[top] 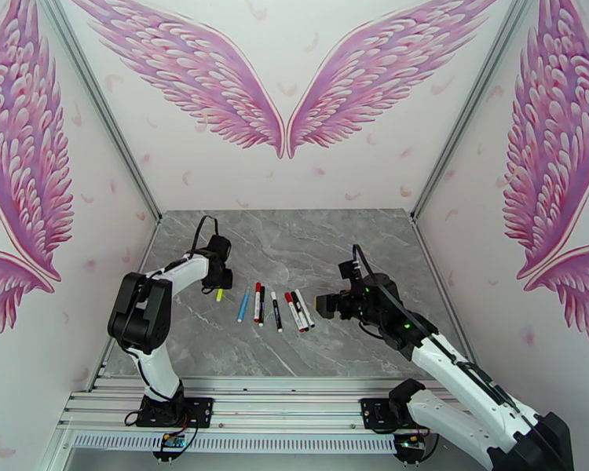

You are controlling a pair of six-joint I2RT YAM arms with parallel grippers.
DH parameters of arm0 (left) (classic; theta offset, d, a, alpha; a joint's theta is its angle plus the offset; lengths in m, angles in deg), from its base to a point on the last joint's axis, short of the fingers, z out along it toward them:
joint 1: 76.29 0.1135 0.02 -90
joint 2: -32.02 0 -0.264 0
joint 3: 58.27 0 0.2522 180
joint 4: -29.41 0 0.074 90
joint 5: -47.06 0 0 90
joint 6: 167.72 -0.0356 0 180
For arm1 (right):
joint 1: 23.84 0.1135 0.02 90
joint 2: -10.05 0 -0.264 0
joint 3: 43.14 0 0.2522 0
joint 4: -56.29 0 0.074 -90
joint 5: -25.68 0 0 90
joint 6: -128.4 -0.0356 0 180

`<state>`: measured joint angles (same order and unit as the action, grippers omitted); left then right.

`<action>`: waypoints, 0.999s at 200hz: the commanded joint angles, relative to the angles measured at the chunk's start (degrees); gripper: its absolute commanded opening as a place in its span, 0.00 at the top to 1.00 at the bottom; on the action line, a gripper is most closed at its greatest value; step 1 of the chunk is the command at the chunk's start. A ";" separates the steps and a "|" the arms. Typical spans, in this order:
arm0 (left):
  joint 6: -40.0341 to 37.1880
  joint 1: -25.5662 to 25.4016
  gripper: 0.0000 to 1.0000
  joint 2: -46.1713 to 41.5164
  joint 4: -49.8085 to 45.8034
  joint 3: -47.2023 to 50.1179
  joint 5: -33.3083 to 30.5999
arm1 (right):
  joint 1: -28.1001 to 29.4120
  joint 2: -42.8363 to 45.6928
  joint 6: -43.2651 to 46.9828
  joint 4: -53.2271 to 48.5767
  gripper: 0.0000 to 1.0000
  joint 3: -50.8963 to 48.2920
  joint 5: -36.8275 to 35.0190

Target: Open the pen caps

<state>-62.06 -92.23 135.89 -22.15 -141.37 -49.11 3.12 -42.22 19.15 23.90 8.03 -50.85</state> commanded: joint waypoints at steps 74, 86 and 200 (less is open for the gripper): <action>16.97 -18.42 0.58 -3.25 -6.23 -2.46 -2.58 | 0.46 0.24 -0.27 -1.60 0.00 0.60 2.24; 17.51 -18.90 0.59 -2.55 -6.32 -2.82 -3.05 | 0.46 0.31 -0.66 -1.50 0.00 0.48 2.56; 15.29 -16.53 0.65 2.53 -1.38 -2.80 3.62 | 0.51 1.12 -1.23 -1.10 0.00 -0.76 2.61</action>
<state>-46.02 -109.61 137.25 -24.73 -142.55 -47.10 3.23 -41.93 18.67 22.85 8.03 -48.66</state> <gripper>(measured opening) 0.349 0.999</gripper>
